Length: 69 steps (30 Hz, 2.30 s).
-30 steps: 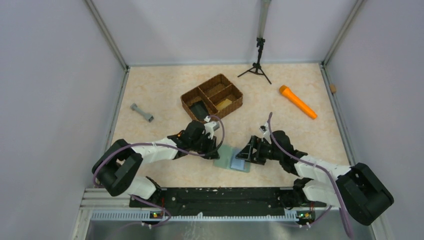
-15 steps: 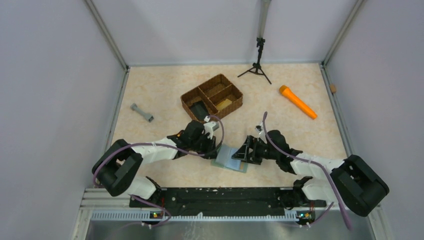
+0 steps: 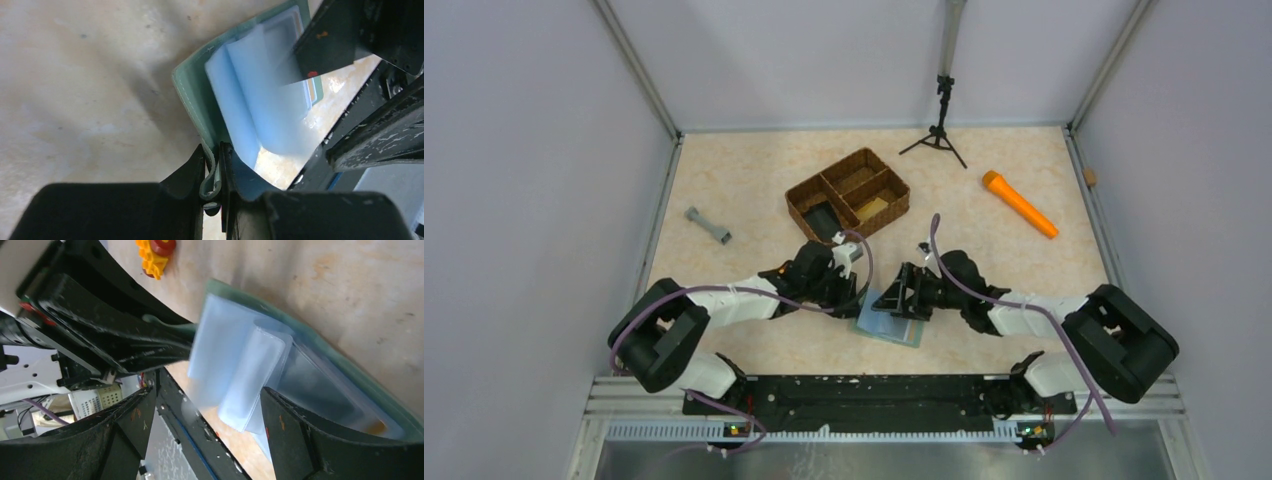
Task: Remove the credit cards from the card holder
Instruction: Open the card holder at the center of the board.
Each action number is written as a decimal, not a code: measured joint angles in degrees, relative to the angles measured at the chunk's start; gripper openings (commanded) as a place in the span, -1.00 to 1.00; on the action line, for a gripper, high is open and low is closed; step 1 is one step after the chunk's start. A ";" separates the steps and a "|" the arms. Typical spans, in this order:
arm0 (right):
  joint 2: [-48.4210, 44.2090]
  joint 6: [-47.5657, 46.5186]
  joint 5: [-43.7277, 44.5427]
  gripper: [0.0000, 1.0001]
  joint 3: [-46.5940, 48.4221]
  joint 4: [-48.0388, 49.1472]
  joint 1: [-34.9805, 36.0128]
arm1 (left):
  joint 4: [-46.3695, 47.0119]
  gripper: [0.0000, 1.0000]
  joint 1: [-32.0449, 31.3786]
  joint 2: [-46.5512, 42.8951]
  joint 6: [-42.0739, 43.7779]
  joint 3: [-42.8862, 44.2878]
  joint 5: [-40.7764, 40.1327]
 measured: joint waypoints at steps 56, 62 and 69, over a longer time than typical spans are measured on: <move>-14.29 -9.22 4.04 0.53 2.36 -13.57 -0.22 | 12.02 -1.00 8.33 8.09 -8.24 -2.97 21.35; -16.72 -12.13 7.54 0.57 2.36 -20.96 -1.29 | 11.30 -1.00 8.33 8.07 -7.61 -2.97 20.63; -15.50 -13.16 8.48 0.57 1.70 -22.51 -1.29 | 10.93 -1.00 8.31 7.72 -7.56 -2.97 20.59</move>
